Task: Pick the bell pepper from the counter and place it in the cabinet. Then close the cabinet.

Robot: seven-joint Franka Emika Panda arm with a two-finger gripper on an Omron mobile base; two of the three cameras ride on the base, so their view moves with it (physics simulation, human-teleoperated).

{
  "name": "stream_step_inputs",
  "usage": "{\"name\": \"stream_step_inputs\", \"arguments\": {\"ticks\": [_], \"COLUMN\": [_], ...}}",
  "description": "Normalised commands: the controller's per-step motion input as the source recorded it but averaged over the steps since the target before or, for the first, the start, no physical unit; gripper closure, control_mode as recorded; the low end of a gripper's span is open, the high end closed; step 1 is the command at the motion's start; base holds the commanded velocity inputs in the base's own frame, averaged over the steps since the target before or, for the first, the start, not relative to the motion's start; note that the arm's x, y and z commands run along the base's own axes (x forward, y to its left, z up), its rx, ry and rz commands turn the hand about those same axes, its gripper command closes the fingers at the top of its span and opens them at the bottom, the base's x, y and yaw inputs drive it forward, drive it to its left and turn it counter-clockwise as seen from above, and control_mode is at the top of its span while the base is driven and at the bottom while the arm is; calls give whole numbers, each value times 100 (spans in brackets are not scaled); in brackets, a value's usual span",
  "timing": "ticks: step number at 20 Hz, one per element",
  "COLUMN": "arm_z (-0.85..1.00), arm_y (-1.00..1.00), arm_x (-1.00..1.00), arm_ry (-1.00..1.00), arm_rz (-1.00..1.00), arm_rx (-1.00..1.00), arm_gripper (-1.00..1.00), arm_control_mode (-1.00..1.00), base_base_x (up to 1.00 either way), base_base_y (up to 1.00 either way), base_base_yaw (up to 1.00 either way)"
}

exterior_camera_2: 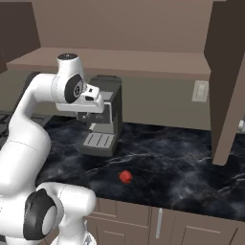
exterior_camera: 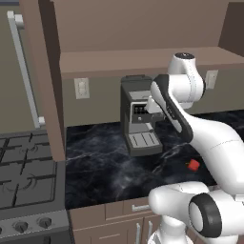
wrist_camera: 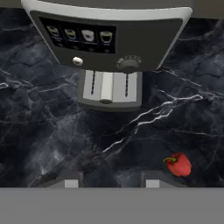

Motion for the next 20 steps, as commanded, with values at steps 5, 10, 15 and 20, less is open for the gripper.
{"name": "stream_step_inputs", "arguments": {"ticks": [5,10,15,20], "arm_z": [-18,-34,-43,-38], "arm_y": [-15,-36,-44,-41], "arm_x": [-6,-18,-24,-23], "arm_ry": [-2,-5,-2,0], "arm_rz": [0,0,0,0], "arm_rx": [0,0,0,0], "arm_gripper": [-100,-100,-100,-100], "arm_control_mode": [-100,-100,-100,-100], "base_base_x": [0,0,0,0], "base_base_y": [0,0,0,0], "base_base_yaw": [0,0,0,0]}}
